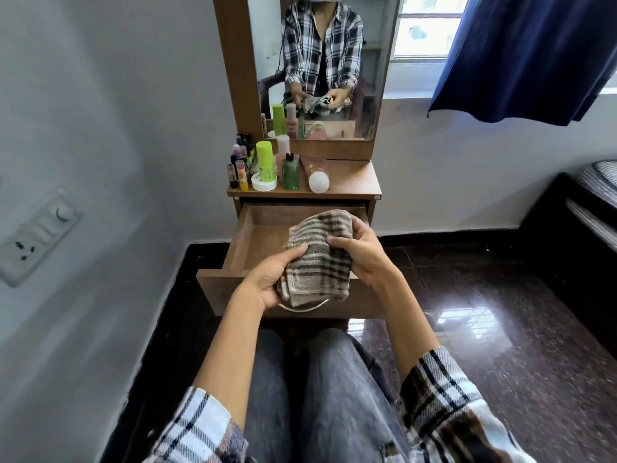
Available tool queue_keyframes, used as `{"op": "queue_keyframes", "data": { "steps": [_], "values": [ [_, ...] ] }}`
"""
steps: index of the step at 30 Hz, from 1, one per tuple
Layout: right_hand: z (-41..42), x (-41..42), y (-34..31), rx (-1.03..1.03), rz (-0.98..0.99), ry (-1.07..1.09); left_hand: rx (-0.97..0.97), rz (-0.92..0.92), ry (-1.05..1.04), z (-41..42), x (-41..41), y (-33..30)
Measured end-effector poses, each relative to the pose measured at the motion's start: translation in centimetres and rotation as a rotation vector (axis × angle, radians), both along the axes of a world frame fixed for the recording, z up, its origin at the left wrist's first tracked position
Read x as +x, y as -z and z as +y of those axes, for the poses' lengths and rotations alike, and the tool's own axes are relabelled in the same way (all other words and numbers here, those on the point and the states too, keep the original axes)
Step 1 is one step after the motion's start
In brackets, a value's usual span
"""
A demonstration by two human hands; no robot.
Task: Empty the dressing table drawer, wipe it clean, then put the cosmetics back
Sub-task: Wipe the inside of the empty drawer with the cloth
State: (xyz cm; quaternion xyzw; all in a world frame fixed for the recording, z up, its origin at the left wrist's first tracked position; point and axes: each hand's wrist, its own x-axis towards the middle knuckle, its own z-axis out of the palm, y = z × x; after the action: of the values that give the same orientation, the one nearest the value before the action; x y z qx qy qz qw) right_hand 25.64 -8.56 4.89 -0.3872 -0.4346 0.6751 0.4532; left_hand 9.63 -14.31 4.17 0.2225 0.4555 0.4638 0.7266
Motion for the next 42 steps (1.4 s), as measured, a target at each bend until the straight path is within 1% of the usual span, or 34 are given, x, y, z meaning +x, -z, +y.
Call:
{"op": "queue_keyframes", "data": {
  "steps": [1,3,5,7,8,10,11,12,14,15,17,19,20,22,24,25,27,28,29,30,31,33,35,36,37,39,40,42],
  "values": [
    [0.1,-0.4,0.1,0.029,-0.016,0.049,0.039,0.094,-0.088,0.5,-0.1,-0.1],
    [0.5,-1.2,0.3,0.095,-0.135,0.135,0.115,0.270,-0.234,1.3,-0.4,-0.3],
    [0.8,-1.9,0.6,0.153,-0.277,0.192,0.163,0.368,-0.306,1.9,-0.7,-0.5],
    [1.3,-2.7,0.8,0.194,-0.394,0.218,0.164,0.421,-0.320,2.5,-1.2,-0.6],
    [1.5,-3.1,1.0,0.248,-0.517,0.235,0.154,0.447,-0.314,2.9,-1.4,-0.7],
    [2.0,-3.8,1.6,0.436,-0.893,0.273,0.148,0.494,-0.291,3.5,-1.7,-0.7],
    [2.1,-4.3,1.7,0.540,-1.014,0.242,0.153,0.499,-0.278,3.8,-1.9,-0.8],
    [2.3,-5.0,1.8,0.604,-1.033,0.152,0.161,0.481,-0.262,4.0,-2.0,-1.0],
    [2.6,-6.4,2.1,0.568,-0.862,-0.079,0.177,0.369,-0.215,4.4,-2.0,-1.4],
    [2.9,-7.0,2.2,0.485,-0.759,-0.141,0.178,0.301,-0.187,4.7,-2.1,-1.5],
    [3.8,-8.3,2.2,0.273,-0.609,-0.130,0.156,0.195,-0.128,5.3,-2.0,-1.6],
    [5.0,-9.3,2.3,-0.014,-0.430,-0.025,0.101,0.137,-0.083,5.7,-1.6,-1.6],
    [5.6,-9.9,2.3,-0.180,-0.309,0.047,0.083,0.132,-0.075,6.0,-1.3,-1.4],
    [7.0,-10.5,1.9,-0.451,-0.120,0.166,0.080,0.181,-0.070,6.8,-0.9,-0.9],
    [8.2,-10.2,1.4,-0.628,0.060,0.172,0.117,0.296,-0.054,7.2,-0.8,-0.6],
    [8.3,-9.8,1.2,-0.678,0.159,0.144,0.150,0.370,-0.029,7.4,-1.0,-0.6],
    [8.2,-9.2,0.7,-0.721,0.310,0.125,0.244,0.483,0.039,7.4,-1.8,-0.4],
    [8.1,-8.6,0.8,-0.707,0.390,0.162,0.289,0.522,0.066,7.2,-2.2,-0.3],
    [8.1,-8.2,0.9,-0.681,0.416,0.241,0.323,0.557,0.075,6.9,-2.7,-0.1],
    [8.2,-7.6,1.5,-0.685,0.456,0.303,0.347,0.592,0.061,6.7,-3.2,0.1],
    [8.7,-7.0,2.2,-0.731,0.575,0.319,0.364,0.634,0.022,6.4,-3.6,0.4],
    [9.8,-6.2,2.5,-0.811,0.683,0.340,0.366,0.732,-0.100,6.2,-4.4,1.1],
    [10.6,-6.1,2.6,-0.722,0.610,0.384,0.353,0.771,-0.233,6.1,-5.1,1.8],
    [11.0,-6.6,3.0,-0.677,0.463,0.483,0.349,0.772,-0.283,6.0,-5.3,2.2],
    [11.1,-7.3,3.3,-0.617,0.357,0.574,0.349,0.785,-0.318,6.0,-5.6,2.5],
    [11.3,-8.4,4.1,-0.398,-0.024,0.795,0.354,0.841,-0.358,6.1,-5.9,3.1],
    [11.4,-8.9,4.6,-0.245,-0.211,0.835,0.354,0.877,-0.370,6.1,-5.8,3.5],
    [11.7,-10.1,5.4,0.005,-0.530,0.808,0.350,0.984,-0.379,6.0,-5.6,4.1]
  ]
}}
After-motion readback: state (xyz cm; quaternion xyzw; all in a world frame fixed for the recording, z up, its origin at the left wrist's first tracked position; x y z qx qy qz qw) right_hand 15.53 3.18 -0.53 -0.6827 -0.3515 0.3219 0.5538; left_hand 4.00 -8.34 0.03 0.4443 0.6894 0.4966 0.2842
